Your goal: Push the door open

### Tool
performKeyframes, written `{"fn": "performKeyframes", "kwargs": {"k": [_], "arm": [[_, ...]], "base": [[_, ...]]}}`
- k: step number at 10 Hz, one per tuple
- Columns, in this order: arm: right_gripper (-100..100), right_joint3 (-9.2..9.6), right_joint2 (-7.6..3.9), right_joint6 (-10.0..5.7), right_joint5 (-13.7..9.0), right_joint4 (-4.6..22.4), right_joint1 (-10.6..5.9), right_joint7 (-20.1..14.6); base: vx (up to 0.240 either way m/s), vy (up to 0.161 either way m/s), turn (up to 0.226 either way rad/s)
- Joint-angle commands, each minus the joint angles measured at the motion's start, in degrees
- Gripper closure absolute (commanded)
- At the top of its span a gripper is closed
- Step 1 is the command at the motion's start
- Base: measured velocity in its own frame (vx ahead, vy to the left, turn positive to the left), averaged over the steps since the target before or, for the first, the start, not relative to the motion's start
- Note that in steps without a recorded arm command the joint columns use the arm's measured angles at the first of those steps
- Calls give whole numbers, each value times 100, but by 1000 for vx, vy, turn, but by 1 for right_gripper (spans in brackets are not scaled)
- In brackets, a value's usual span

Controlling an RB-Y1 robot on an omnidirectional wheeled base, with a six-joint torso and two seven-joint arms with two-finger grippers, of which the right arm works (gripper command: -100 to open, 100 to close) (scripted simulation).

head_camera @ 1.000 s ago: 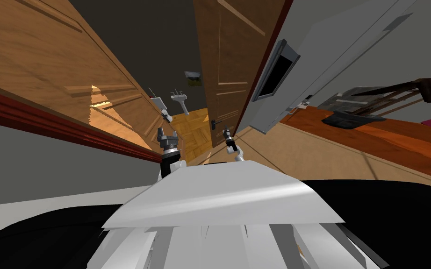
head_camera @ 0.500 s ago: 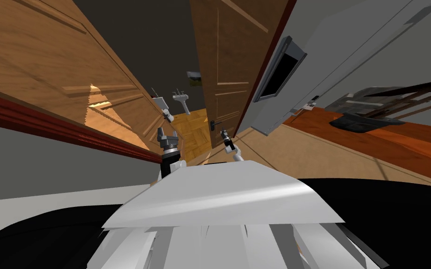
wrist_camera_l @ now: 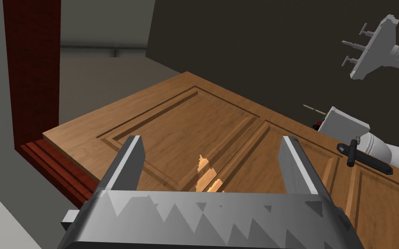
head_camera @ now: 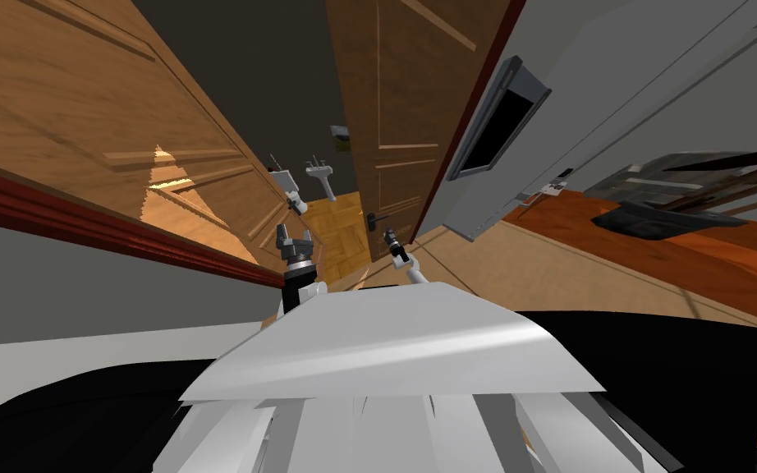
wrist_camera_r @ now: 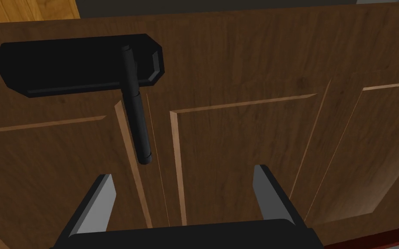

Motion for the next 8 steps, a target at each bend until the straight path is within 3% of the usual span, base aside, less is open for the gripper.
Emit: {"fn": "performKeyframes", "kwargs": {"k": [1, 3, 4, 8], "arm": [[-100, 60, 27, 1, -7, 286, -189, -14], [-100, 140, 50, 37, -15, 646, -389, -35], [-100, 140, 50, 37, -15, 646, -389, -35], [-100, 282, 103, 102, -30, 1214, -742, -72]], "base": [[64, -102, 69], [70, -120, 81], [37, -69, 23], [39, -89, 57]]}}
